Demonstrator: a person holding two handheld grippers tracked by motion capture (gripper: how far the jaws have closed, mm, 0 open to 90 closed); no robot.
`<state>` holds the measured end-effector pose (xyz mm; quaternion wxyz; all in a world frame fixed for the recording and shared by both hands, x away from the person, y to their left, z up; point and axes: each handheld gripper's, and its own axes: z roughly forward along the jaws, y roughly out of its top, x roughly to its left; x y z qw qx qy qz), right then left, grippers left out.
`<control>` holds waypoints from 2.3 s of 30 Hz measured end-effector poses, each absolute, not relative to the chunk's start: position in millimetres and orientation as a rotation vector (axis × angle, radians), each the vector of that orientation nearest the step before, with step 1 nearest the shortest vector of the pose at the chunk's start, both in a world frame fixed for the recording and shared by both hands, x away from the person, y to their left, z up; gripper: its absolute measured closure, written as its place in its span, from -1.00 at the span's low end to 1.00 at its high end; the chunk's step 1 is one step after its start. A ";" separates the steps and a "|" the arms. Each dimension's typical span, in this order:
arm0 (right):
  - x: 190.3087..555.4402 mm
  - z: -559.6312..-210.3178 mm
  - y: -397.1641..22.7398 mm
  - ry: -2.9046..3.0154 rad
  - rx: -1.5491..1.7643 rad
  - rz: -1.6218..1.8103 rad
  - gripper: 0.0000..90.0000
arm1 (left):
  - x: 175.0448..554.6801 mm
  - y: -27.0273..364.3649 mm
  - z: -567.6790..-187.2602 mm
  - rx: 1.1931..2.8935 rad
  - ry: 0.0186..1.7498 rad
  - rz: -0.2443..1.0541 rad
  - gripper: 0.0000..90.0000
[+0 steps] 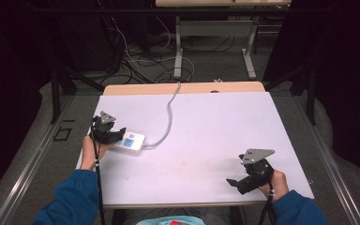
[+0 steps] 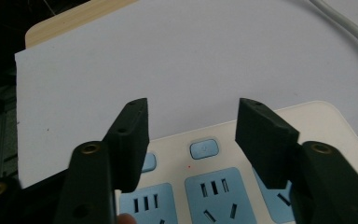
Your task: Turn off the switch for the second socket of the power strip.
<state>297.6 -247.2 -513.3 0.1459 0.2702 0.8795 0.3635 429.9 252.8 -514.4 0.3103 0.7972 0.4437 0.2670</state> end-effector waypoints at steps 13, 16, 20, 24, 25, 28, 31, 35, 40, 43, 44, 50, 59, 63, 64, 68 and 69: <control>298.0 -513.5 -247.2 2.535 0.767 1.032 -0.94 | 433.6 255.7 -517.4 2.084 1.162 0.688 0.94; 297.9 -513.9 -246.7 2.541 0.773 1.036 -0.94 | 433.6 257.8 -517.3 2.076 1.157 0.691 1.00; 297.9 -513.9 -246.8 2.538 0.774 1.030 -0.93 | 433.8 257.4 -519.0 2.072 1.166 0.667 1.00; 298.3 -513.6 -246.8 2.540 0.763 1.024 -0.93 | 433.8 257.4 -520.2 2.079 1.172 0.657 1.00; 298.6 -514.1 -246.4 2.539 0.758 1.029 -0.93 | 434.5 257.5 -521.1 2.074 1.163 0.671 1.00; 298.1 -514.1 -246.3 2.541 0.766 1.026 -0.93 | 435.5 257.6 -523.2 2.081 1.168 0.658 1.00; 298.7 -514.3 -246.5 2.540 0.761 1.027 -0.93 | 435.9 258.0 -524.1 2.105 1.175 0.632 1.00; 297.6 -514.1 -246.3 2.544 0.770 1.023 -0.93 | 436.6 258.6 -526.4 2.099 1.174 0.648 1.00; 298.3 -514.5 -246.1 2.544 0.761 1.022 -0.93 | 437.6 258.1 -529.0 2.109 1.174 0.627 1.00; 298.8 -514.4 -246.3 2.546 0.757 1.021 -0.93 | 437.9 257.9 -529.8 2.119 1.174 0.623 1.00; 297.9 -514.6 -245.9 2.540 0.767 1.021 -0.93 | 437.9 257.7 -530.3 2.117 1.175 0.618 1.00; 297.5 -514.6 -245.8 2.540 0.770 1.020 -0.93 | 438.5 256.7 -532.6 2.131 1.178 0.608 1.00; 298.0 -514.9 -245.6 2.543 0.764 1.017 -0.93 | 438.0 256.2 -534.2 2.143 1.172 0.605 1.00; 297.8 -515.2 -245.1 2.532 0.771 1.017 -0.91 | 438.4 258.0 -535.1 2.113 1.187 0.587 1.00; 298.0 -515.4 -245.1 2.532 0.768 1.017 -0.90 | 438.5 257.8 -535.1 2.113 1.188 0.591 1.00; 297.7 -515.1 -245.0 2.545 0.776 1.007 -0.90 | 438.5 258.5 -535.3 2.103 1.197 0.582 1.00; 297.9 -515.2 -245.0 2.547 0.773 1.008 -0.90 | 438.5 257.9 -535.7 2.091 1.204 0.580 1.00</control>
